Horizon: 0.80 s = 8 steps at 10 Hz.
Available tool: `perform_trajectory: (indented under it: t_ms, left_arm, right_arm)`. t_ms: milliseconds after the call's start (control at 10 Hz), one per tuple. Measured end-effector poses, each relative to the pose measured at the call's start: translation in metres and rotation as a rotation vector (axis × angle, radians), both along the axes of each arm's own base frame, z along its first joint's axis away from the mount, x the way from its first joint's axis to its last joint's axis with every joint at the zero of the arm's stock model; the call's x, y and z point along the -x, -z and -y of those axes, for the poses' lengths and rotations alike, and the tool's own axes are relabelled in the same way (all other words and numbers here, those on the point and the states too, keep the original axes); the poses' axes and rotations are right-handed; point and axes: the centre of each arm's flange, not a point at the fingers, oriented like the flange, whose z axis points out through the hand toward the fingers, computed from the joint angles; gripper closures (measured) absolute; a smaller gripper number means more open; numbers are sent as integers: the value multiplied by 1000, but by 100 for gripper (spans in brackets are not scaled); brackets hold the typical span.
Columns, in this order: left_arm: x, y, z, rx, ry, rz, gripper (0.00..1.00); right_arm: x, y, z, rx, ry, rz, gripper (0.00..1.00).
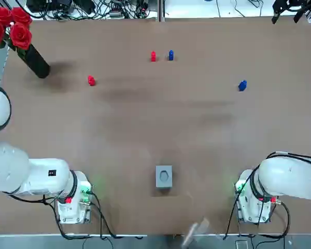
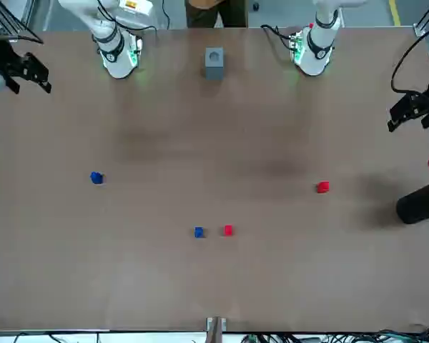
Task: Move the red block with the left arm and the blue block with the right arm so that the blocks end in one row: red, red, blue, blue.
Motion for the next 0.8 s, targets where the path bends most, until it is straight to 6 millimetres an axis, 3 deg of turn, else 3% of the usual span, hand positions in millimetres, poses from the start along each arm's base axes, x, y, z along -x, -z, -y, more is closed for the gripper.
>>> perform_trajectory:
  t_ms: [500,800]
  left_arm:
    - [-3,10,0,0,2,-11,1]
    - [-20,58,-6,1,-7,13,1]
  right_arm:
    - [0,1,10,-4,18,-5,0]
    - [0,10,21,-9,39,-18,0]
